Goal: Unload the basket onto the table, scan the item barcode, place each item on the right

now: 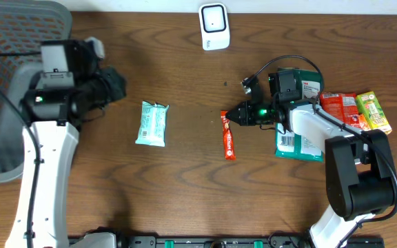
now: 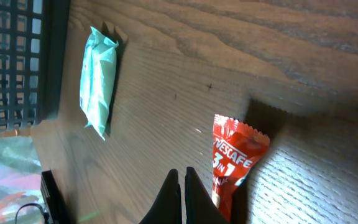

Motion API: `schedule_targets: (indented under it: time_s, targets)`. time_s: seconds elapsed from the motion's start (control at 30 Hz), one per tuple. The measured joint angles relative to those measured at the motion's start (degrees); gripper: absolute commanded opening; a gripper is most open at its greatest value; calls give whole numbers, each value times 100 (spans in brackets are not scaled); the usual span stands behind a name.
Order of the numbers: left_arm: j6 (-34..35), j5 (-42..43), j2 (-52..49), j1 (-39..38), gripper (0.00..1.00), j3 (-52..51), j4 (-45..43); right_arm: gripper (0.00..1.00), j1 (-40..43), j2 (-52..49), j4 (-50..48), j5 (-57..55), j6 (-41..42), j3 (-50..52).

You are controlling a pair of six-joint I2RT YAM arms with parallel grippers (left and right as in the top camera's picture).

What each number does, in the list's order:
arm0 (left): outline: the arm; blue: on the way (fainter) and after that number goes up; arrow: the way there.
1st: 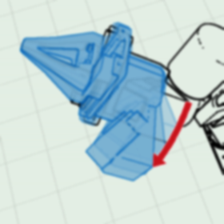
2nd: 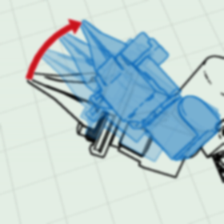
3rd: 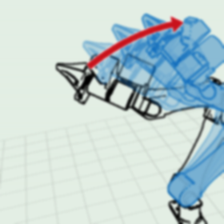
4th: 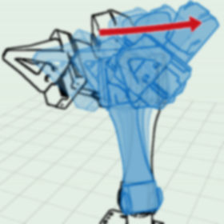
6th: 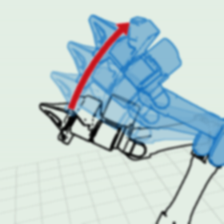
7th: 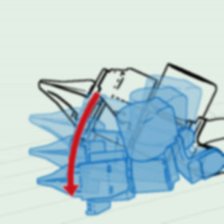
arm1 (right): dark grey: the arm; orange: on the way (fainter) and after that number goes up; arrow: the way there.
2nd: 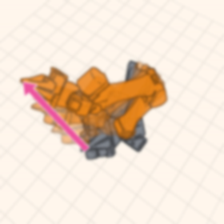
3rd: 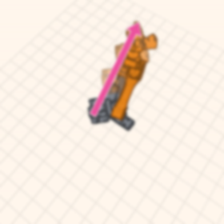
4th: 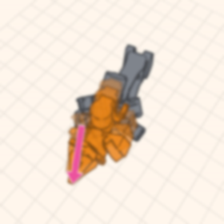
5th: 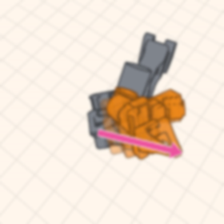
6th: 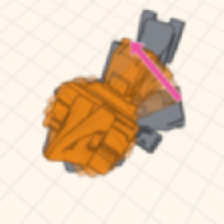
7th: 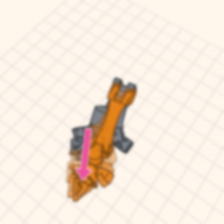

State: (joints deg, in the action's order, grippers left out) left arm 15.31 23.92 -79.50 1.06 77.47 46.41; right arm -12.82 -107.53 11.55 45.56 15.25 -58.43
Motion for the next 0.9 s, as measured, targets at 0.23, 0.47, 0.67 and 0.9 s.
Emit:
schedule_targets:
  time_s: [0.23,0.47,0.67,0.9]
  targets:
    - [2,619,-378,-1110,24,-800,74,1,0,0,-7,15,-48,0]
    - [109,782,-643,-1639,8,-874,-339,1,0,0,-7,31,-87,0]
    - [-15,1357,-1429,-2271,7,-874,-629,1,0,0,-7,33,-103,0]
    - [-173,2262,-2479,-2721,7,-879,-1318,1,0,0,13,35,-109,0]
